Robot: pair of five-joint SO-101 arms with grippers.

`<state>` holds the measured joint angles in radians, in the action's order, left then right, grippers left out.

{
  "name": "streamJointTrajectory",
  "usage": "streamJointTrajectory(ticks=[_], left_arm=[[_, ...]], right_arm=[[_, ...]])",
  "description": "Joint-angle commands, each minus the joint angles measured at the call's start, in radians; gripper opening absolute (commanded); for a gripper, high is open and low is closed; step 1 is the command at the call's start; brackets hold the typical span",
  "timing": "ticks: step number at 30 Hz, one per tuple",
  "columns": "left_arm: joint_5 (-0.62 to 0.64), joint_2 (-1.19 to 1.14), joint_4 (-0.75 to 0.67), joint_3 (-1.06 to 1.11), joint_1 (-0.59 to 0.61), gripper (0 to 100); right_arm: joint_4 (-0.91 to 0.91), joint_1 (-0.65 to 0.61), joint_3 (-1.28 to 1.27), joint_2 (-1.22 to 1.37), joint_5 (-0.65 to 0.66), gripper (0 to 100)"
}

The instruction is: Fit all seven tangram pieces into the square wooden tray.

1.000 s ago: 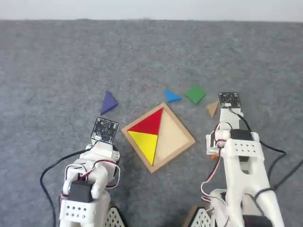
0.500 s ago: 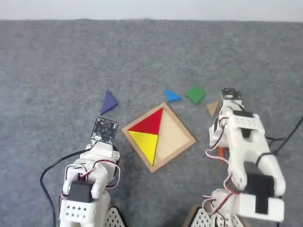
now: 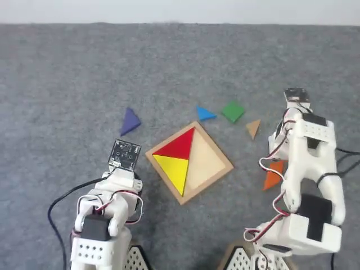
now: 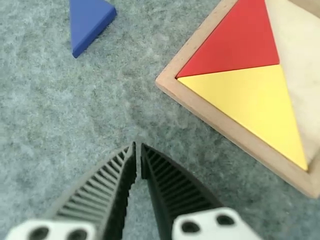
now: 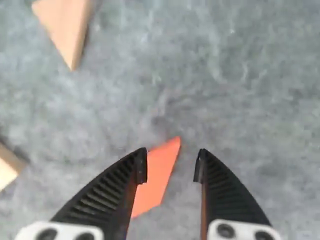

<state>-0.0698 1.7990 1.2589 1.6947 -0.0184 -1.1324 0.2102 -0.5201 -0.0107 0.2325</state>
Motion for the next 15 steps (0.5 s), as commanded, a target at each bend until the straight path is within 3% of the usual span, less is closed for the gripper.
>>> streamJointTrajectory(ticks=[1,8,15], left_arm=[[-0.002,0.017,0.002,-0.010,0.002,2],[-0.002,0.017,0.002,-0.010,0.002,2],[-0.002,0.017,0.002,-0.010,0.002,2]], right_arm=[[-0.045,0.007,0.046,-0.022,0.026,17.7],[0.024,-0.107,-0.146,-0.140,0.057,23.0],[0.047,-0.110,-0.193,-0.153,0.066,25.4]])
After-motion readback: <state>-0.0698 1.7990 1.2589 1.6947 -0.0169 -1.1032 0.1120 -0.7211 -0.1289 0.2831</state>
